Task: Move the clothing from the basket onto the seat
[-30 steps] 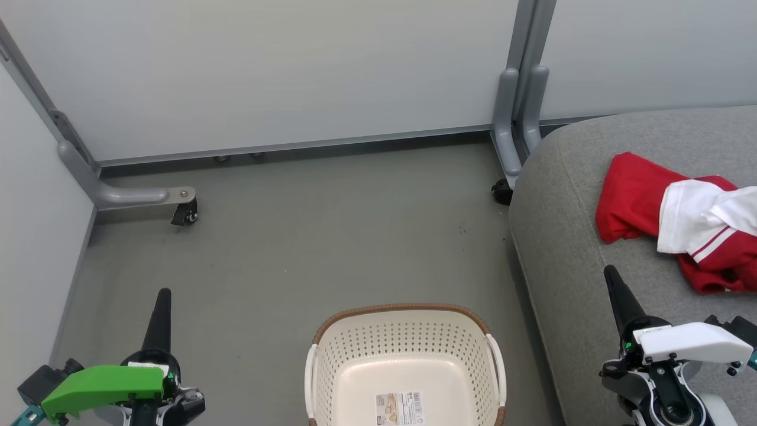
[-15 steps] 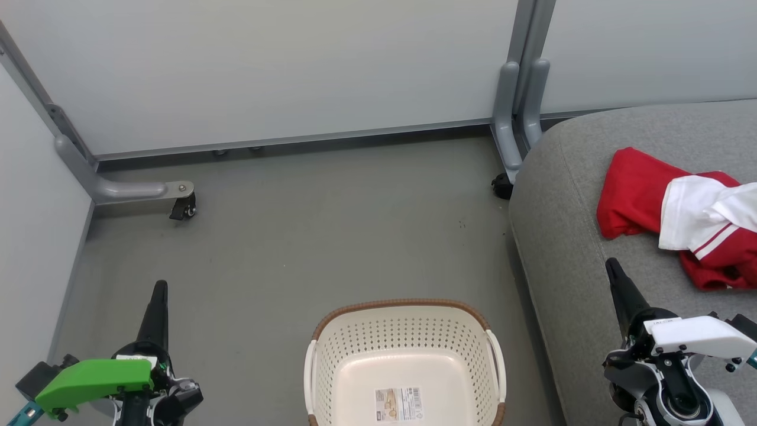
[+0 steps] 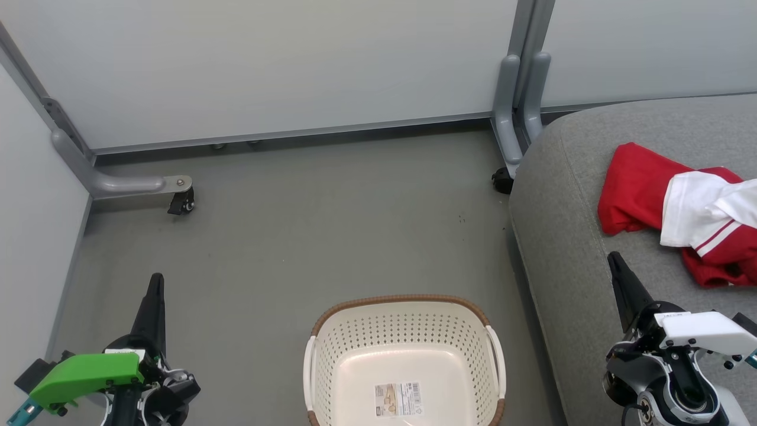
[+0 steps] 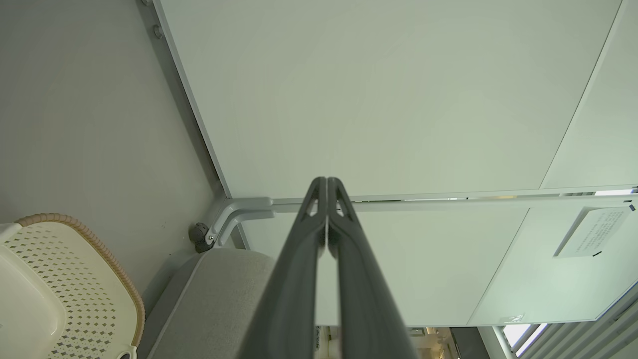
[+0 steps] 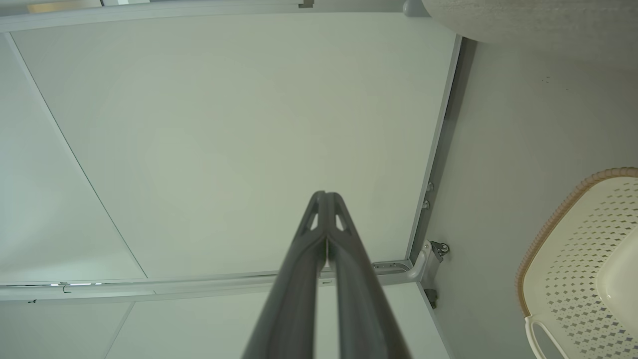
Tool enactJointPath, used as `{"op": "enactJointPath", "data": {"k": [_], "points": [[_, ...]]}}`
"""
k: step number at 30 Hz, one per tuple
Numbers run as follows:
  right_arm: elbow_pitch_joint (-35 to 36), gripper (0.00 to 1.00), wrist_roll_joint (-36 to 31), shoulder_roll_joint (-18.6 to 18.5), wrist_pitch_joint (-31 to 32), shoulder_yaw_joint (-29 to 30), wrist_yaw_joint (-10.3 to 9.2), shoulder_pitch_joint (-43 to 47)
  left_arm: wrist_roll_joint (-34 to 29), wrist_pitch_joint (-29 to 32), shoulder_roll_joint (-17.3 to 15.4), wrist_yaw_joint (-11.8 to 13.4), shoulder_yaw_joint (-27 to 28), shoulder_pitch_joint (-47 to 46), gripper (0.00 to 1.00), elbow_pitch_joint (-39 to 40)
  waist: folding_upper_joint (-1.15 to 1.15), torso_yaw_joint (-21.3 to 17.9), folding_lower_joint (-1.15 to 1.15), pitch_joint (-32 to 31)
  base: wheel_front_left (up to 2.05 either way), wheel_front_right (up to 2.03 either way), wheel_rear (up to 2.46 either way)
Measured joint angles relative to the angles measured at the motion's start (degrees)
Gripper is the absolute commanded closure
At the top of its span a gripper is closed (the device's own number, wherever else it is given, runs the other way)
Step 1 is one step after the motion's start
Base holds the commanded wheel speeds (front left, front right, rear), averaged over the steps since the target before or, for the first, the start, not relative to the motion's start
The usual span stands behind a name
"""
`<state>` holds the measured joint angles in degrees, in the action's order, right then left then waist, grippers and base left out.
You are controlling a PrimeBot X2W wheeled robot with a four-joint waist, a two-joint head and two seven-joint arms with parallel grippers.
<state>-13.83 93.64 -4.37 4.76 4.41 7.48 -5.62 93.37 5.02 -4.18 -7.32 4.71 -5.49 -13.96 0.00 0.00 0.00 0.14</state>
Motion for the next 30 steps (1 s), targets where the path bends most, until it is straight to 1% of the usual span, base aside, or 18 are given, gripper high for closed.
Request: {"op": "enactJointPath", "data": {"k": [30], "points": [[-0.1, 1.0, 0.0, 0.4, 0.6, 0.6, 0.0, -0.3, 0.2, 0.5, 0.3, 0.0, 0.6, -0.3, 1.0, -0.1, 0.0, 0.0, 0.0, 0.0, 0.0, 0.0, 0.0]]}}
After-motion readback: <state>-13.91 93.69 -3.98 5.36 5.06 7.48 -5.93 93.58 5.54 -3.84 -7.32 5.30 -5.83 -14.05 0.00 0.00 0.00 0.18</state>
